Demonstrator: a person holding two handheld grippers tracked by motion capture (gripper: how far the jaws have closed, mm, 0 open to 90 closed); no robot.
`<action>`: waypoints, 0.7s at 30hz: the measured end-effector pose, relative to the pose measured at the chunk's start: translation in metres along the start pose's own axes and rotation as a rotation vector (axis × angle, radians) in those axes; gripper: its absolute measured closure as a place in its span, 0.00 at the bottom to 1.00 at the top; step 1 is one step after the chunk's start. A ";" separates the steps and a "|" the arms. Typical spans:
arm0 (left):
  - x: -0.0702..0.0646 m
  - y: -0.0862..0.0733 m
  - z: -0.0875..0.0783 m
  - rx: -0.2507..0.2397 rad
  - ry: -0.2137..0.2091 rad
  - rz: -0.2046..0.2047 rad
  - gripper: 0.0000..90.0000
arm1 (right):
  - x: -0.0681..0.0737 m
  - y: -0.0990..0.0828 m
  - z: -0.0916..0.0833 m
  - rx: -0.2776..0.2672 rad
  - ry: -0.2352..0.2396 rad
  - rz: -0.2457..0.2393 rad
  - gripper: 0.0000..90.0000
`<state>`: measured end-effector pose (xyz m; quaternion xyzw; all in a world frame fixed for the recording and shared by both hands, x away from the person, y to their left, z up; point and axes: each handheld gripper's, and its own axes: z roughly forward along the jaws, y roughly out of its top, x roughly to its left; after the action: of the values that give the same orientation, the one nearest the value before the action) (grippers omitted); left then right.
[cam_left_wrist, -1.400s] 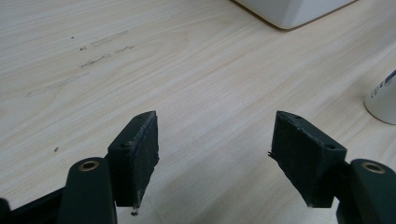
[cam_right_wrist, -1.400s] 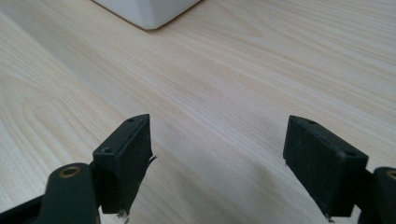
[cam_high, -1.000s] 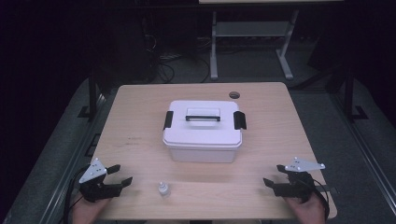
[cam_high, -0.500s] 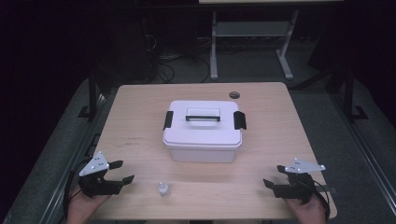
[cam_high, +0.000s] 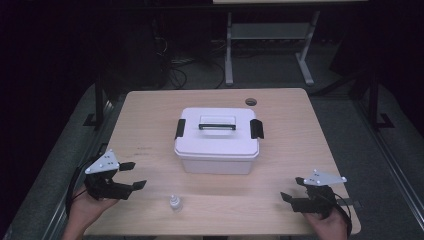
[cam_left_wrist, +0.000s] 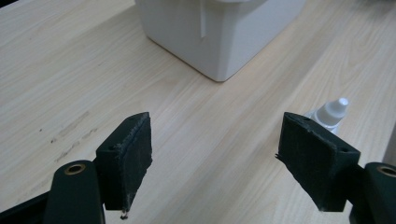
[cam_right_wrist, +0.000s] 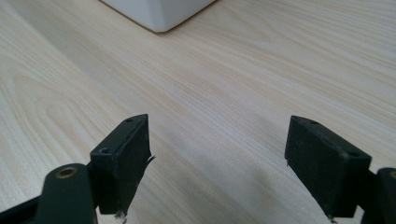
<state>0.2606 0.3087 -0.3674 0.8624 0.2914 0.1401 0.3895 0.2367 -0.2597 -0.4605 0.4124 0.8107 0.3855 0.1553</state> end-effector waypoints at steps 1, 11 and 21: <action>0.000 0.003 -0.001 0.002 -0.004 0.005 0.28 | 0.000 0.000 0.000 -0.003 0.000 0.000 0.24; 0.002 0.039 -0.004 0.030 -0.018 0.074 0.26 | 0.000 0.000 0.000 -0.006 -0.003 -0.005 0.23; 0.004 0.067 -0.002 0.045 -0.040 0.107 0.24 | 0.000 0.001 0.000 -0.006 -0.003 -0.009 0.23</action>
<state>0.2889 0.2768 -0.3160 0.8878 0.2401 0.1369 0.3679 0.2371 -0.2598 -0.4595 0.4089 0.8112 0.3865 0.1593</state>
